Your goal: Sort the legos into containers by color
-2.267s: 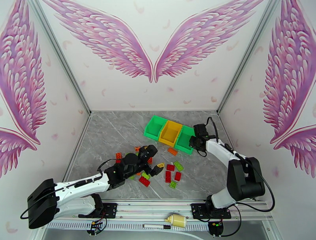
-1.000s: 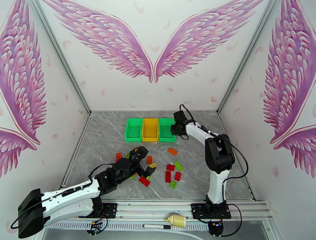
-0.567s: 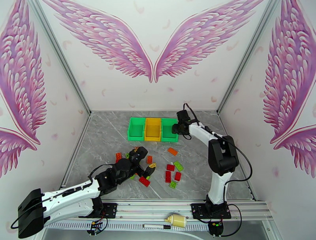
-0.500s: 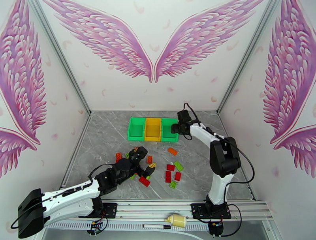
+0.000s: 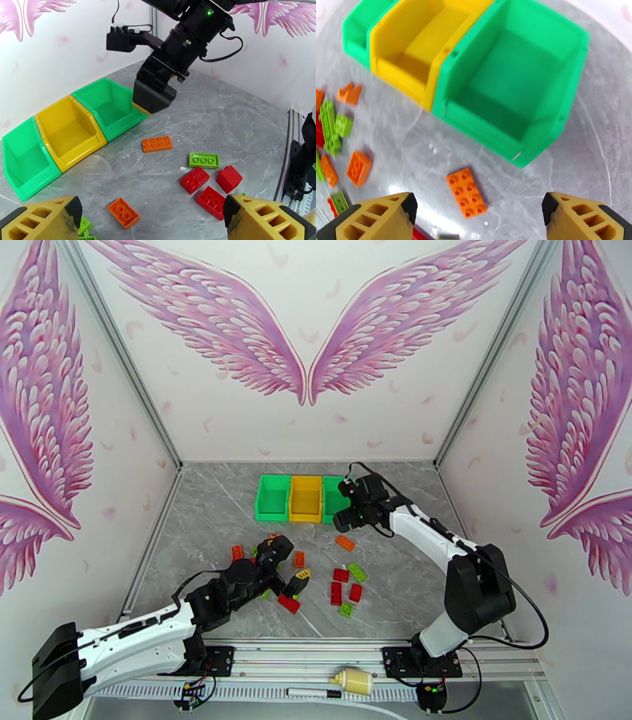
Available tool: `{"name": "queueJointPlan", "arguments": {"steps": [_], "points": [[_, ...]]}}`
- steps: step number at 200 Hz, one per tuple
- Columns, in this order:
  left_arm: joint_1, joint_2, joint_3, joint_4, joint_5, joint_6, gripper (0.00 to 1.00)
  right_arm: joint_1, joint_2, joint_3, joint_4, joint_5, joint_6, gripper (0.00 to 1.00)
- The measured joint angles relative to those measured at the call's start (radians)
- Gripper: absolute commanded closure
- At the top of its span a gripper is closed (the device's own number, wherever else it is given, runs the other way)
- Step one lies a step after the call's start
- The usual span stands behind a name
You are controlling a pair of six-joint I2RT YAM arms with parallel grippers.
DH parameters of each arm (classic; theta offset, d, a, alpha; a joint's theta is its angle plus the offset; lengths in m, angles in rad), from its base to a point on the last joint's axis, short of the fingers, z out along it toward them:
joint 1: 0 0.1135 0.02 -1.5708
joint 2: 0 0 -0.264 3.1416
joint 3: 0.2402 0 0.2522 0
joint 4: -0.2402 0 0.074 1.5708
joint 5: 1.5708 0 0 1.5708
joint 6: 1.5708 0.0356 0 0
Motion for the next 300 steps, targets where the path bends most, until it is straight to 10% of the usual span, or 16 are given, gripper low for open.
{"name": "queueJointPlan", "arguments": {"steps": [159,300], "points": [[0.000,-0.001,-0.018,0.000,0.013,0.026,0.01,0.090,0.372,0.166,-0.205,0.123,-0.089,0.42],[0.003,0.024,-0.018,0.001,0.019,0.032,0.01,0.100,0.376,0.181,-0.218,0.134,-0.030,0.67]]}}
